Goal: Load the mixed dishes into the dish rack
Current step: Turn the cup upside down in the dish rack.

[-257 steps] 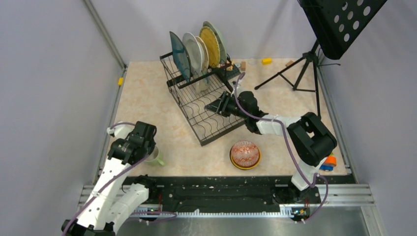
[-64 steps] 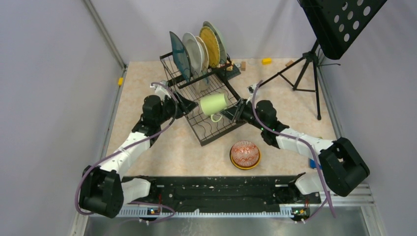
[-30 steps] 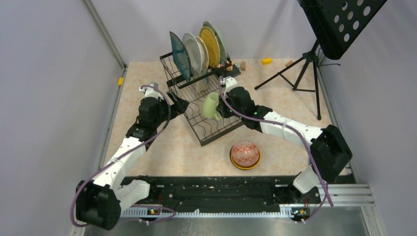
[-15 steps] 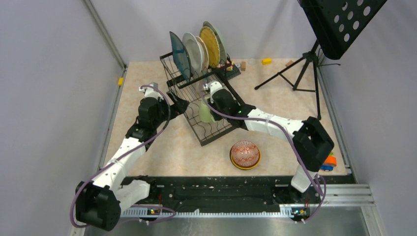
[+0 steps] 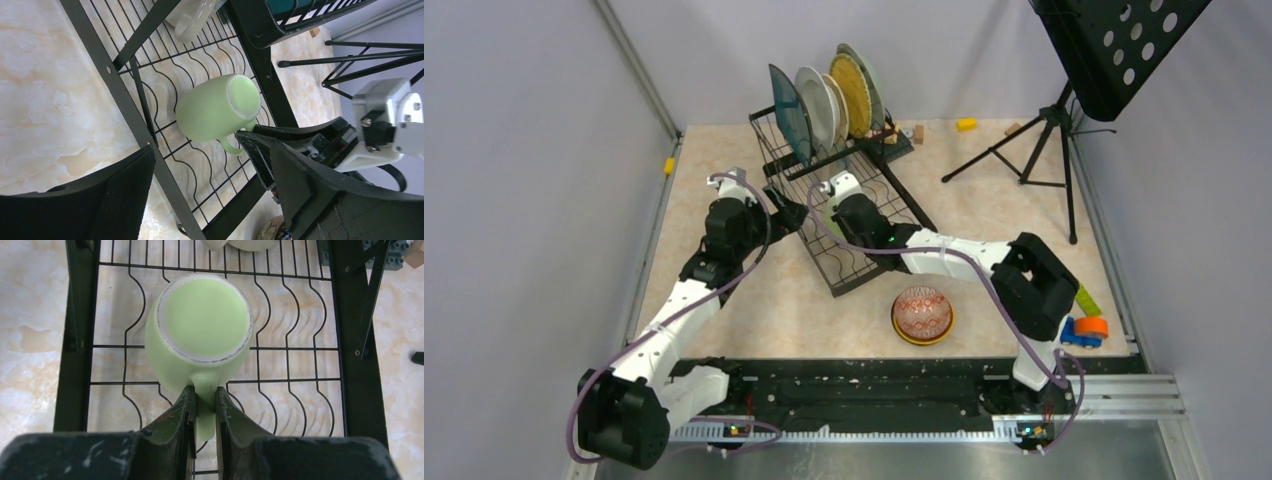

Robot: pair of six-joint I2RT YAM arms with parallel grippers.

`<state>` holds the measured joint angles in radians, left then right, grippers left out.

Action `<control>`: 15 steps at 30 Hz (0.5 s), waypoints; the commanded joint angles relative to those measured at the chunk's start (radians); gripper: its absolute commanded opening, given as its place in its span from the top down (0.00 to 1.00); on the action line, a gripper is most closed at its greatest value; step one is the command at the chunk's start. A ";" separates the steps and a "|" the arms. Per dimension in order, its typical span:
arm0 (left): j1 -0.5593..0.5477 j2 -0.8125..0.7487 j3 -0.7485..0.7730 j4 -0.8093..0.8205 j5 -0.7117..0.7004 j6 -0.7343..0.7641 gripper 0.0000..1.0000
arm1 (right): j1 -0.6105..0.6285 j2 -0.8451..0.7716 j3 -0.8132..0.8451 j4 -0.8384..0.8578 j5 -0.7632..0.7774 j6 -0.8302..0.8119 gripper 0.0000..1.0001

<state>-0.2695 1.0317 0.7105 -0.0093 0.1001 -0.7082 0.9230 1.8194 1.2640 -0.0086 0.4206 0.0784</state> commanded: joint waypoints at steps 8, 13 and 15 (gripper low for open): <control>0.003 -0.004 0.006 0.033 0.015 -0.010 0.11 | 0.020 0.056 0.063 0.127 -0.005 0.025 0.80; 0.003 0.012 0.015 0.040 0.037 -0.017 0.12 | 0.021 0.083 0.069 0.112 -0.014 0.047 0.60; 0.003 0.015 0.017 0.040 0.039 -0.015 0.12 | 0.021 0.093 0.078 0.094 -0.018 0.050 0.52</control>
<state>-0.2695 1.0378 0.7105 -0.0078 0.1173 -0.7151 0.9279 1.8927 1.2800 0.0669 0.4210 0.1020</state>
